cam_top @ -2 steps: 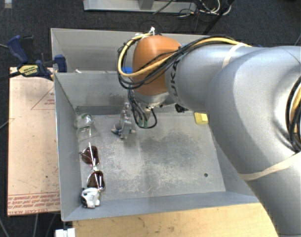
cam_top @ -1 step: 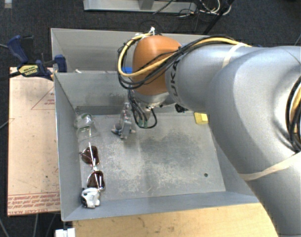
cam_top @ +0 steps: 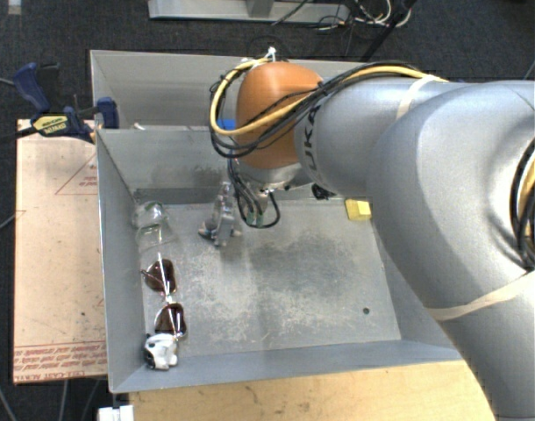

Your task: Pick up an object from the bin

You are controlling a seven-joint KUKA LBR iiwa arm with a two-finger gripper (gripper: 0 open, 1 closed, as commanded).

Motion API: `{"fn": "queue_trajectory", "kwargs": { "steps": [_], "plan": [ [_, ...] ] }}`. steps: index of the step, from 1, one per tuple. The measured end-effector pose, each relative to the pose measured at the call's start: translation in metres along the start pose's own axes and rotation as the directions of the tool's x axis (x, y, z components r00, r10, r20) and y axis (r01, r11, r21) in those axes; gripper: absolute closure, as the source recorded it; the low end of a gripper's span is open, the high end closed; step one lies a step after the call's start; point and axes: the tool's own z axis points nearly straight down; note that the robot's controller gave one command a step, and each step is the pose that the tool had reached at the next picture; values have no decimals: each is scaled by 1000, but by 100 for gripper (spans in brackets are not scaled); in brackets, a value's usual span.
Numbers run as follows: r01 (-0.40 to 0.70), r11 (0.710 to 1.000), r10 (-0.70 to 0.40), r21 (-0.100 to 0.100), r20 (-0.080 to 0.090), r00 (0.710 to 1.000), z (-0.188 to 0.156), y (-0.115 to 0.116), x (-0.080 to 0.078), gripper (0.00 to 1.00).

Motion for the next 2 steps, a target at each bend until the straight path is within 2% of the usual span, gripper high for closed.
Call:
{"fn": "queue_trajectory", "kwargs": {
  "steps": [2],
  "plan": [
    [1, 1000, -1, 1, 1, 1000, -15, 0, -1, 100]
  ]
}}
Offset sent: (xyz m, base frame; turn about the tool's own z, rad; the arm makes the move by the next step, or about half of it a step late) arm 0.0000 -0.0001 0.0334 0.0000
